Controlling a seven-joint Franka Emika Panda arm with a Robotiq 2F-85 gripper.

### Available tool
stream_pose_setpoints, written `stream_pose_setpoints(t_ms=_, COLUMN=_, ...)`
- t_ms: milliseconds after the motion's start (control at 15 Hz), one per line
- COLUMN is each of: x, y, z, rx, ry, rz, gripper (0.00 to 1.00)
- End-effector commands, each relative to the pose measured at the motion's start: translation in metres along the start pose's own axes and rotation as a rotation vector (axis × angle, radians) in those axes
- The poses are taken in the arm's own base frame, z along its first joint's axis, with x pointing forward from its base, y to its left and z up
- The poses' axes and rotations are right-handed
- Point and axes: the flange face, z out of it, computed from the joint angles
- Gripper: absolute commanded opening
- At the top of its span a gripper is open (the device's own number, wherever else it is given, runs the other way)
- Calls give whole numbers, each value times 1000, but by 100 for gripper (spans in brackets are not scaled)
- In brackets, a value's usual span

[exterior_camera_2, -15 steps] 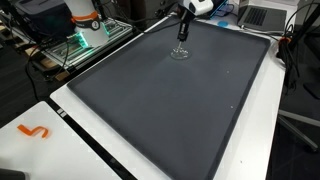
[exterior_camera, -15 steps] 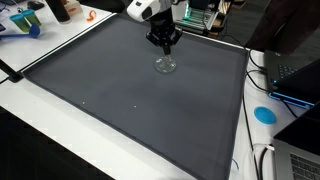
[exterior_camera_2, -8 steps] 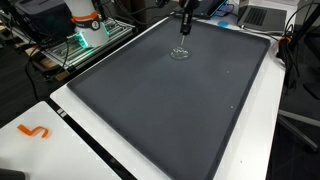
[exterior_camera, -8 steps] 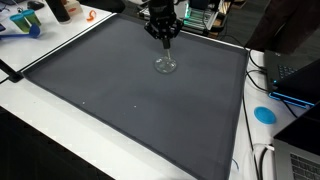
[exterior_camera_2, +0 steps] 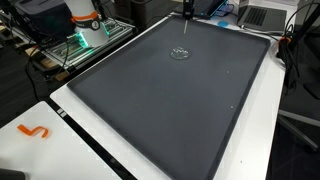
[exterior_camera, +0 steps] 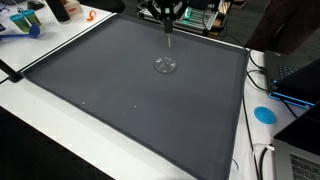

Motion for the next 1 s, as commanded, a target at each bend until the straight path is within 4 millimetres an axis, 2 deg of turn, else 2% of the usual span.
stream_pose_setpoints(t_ms=0, x=-10, y=-12, z=-18, rx=-37, ry=-13, rz=14, gripper=3)
stream_pose_setpoints(t_ms=133, x=-10, y=-16, z=-24, rx=-48, ry=-14, rz=14, gripper=3)
stream_pose_setpoints(t_ms=200, x=-4, y=-11, z=-19, rx=-22, ry=2, rz=6, gripper=13)
stream_pose_setpoints(t_ms=600, x=-5, y=-14, z=-23, rx=-28, ry=2, rz=5, gripper=13)
stream_pose_setpoints(t_ms=667, x=-5, y=-14, z=-23, rx=-28, ry=1, rz=5, gripper=3)
stream_pose_setpoints(t_ms=933, x=4, y=-42, z=-24, rx=-109, ry=-20, rz=-34, gripper=3)
